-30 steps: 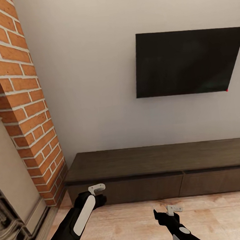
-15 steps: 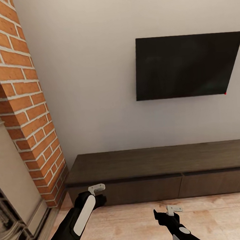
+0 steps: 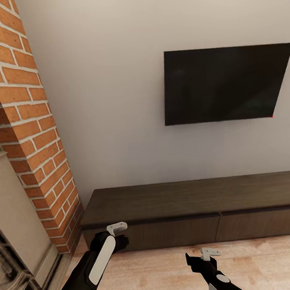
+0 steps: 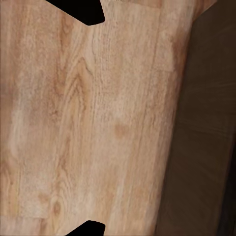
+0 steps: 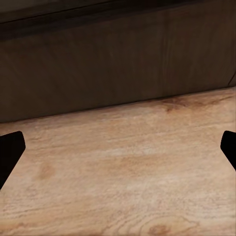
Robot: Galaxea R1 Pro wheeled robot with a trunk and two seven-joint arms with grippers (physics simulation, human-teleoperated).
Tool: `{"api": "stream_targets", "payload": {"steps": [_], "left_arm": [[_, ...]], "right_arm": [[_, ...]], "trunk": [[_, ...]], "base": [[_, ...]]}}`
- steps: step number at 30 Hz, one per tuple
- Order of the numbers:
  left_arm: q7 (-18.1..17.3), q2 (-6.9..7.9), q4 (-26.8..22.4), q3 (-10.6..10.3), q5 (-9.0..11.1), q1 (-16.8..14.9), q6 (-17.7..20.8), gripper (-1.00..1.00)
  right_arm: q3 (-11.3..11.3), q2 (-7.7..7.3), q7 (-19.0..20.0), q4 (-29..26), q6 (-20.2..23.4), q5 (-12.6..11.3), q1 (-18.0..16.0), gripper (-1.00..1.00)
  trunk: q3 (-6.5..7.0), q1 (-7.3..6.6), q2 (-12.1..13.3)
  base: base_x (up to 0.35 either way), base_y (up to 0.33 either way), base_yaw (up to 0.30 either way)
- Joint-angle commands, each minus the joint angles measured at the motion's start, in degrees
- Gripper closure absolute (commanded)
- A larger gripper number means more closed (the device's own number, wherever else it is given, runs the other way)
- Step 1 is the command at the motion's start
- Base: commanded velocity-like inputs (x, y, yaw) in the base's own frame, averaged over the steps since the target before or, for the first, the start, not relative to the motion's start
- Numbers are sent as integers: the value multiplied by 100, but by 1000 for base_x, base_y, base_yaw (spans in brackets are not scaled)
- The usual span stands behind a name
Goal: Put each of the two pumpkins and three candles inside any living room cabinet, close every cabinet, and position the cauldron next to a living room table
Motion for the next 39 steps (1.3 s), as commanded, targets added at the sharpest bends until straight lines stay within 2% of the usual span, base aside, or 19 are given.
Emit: {"api": "stream_targets", "payload": {"steps": [1,39], "left_arm": [[60,1,-2,-8,64,-2,4,-100],[66,1,11,-8,67,-1,4,-100]], "right_arm": [[48,-2,-17,5,-25,-53,-5,-100],[48,2,-17,5,-34,-54,-5,-100]], "trunk": [[12,-23,39],[695,-858,1563]], "base": [[0,0,0],[0,0,0]]}}
